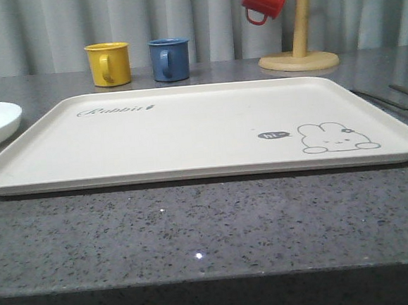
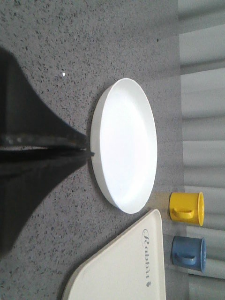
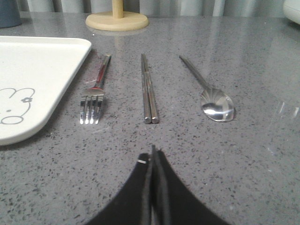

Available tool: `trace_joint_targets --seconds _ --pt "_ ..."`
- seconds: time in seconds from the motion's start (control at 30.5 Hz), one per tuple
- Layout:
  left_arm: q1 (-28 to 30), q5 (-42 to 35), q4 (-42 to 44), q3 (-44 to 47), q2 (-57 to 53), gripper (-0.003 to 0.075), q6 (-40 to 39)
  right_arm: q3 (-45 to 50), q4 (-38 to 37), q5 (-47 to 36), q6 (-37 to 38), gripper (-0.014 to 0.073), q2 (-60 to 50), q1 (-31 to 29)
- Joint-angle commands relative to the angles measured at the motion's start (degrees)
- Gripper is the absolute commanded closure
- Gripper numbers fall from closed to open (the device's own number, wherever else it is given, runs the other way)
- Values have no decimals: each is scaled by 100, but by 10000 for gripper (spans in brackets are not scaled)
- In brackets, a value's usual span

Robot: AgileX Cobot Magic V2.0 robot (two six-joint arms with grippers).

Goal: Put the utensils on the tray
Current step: 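Move the left gripper over the white plate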

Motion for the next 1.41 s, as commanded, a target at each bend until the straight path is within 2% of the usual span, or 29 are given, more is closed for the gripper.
trace_joint_targets --seconds 0.0,0.99,1.21,1.38 --pt "-6 -448 -43 14 -114 739 -49 -77 -60 -470 -26 661 -104 -27" --pt "-6 -448 -43 14 -114 739 -49 -77 -60 -470 -26 661 -104 -27" --pt "-6 -990 -43 14 -114 739 -49 -83 -60 -844 -21 661 -104 -27" --pt "-6 -2386 -43 -71 -114 739 -49 -434 -60 -1218 -21 661 -104 -27"
